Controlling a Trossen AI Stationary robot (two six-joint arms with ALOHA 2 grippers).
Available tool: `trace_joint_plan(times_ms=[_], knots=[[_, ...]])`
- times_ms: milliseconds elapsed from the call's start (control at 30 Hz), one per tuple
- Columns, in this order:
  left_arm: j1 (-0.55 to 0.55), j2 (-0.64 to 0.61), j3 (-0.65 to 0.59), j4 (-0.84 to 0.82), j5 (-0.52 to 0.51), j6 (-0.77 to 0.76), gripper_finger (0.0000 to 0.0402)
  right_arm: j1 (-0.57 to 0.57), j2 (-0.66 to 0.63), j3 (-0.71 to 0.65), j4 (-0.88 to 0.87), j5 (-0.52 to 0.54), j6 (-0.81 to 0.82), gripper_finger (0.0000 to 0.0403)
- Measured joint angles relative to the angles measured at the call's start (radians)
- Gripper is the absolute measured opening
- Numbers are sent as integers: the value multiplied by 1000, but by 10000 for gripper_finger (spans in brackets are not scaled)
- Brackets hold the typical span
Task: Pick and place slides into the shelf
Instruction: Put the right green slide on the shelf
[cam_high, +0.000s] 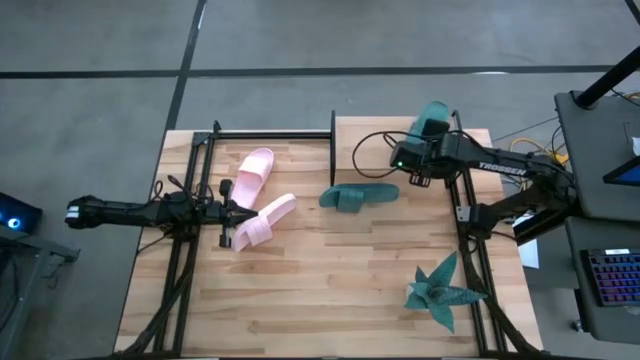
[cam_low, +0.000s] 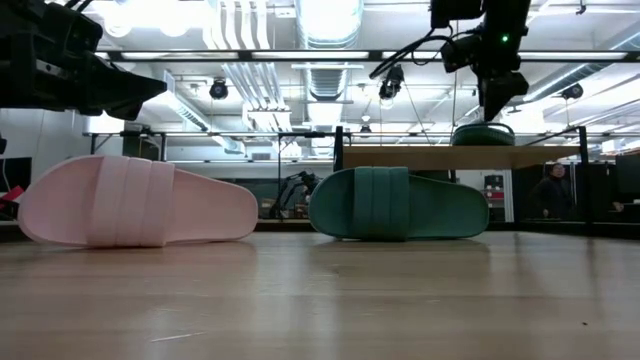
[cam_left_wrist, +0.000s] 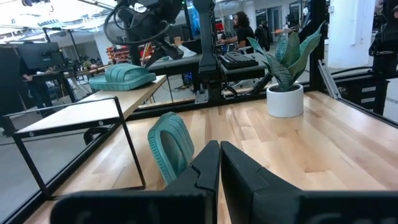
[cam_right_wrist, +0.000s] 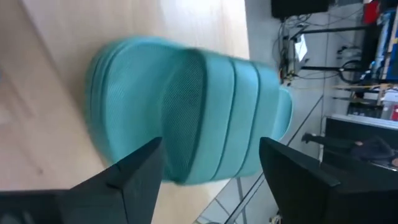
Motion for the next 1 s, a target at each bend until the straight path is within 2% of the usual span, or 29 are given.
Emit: trace_joint_plan(times_ms=[333,533,867,1000], knots=[[0,0,0,0,0,0,0,0,2,-67,161,11,-200,228],[0,0,0,0,0,0,0,0,1,-97,178,100,-221,224],[0,0,0,0,0,0,0,-61,0,-136,211,108,-230,222],[0,0,0,0,0,0,0,-66,0,-136,229,146,-251,194]])
